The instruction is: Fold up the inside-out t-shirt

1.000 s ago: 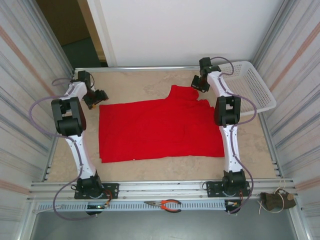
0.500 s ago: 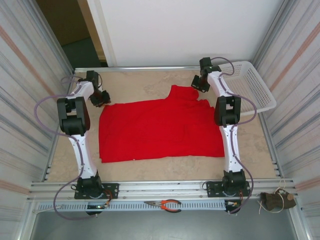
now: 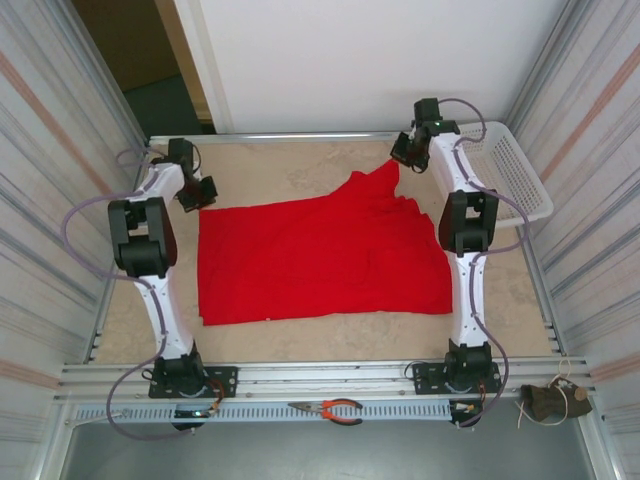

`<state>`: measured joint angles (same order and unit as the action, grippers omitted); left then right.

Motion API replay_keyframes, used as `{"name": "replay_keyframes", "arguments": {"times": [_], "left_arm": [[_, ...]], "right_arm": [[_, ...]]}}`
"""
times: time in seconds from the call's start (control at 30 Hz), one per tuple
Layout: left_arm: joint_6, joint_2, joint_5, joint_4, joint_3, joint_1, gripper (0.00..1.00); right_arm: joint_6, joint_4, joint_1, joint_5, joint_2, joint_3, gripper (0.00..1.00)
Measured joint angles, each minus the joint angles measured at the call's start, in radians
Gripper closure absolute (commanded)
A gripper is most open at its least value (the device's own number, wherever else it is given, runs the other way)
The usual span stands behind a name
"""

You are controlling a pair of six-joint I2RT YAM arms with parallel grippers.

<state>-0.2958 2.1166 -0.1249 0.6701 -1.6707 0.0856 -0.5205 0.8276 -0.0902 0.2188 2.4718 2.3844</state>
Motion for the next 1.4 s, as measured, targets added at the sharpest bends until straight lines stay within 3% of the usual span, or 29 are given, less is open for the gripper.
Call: {"name": "replay_keyframes", "arguments": {"times": [0.23,0.3,0.4,0.8,1.4], "left_arm": [[-0.015,-0.135,-0.005,-0.063,0.05,0.005,0.98],[-0.014,-0.136,-0.004,-0.073,0.05,0.005,0.62],[-0.013,-0.102,0.002,-0.048,0.03,0.006,0.42],[0.09,0.154,0.053,0.065,-0.179,-0.007,0.38],[0.138,0.19,0.16,0.116,-0.236,-0.084,0.38]], "right_arm": [[-0.023,-0.044,0.006,0.037,-0.109,-0.018,1.0],[-0.026,-0.047,0.005,0.044,-0.114,-0.018,1.0],[-0.026,-0.047,0.005,0.044,-0.114,-0.027,1.0],[-0.027,-0.058,0.005,0.044,-0.101,-0.092,1.0],[-0.03,-0.079,0.005,0.045,-0.101,-0.092,1.0]]}}
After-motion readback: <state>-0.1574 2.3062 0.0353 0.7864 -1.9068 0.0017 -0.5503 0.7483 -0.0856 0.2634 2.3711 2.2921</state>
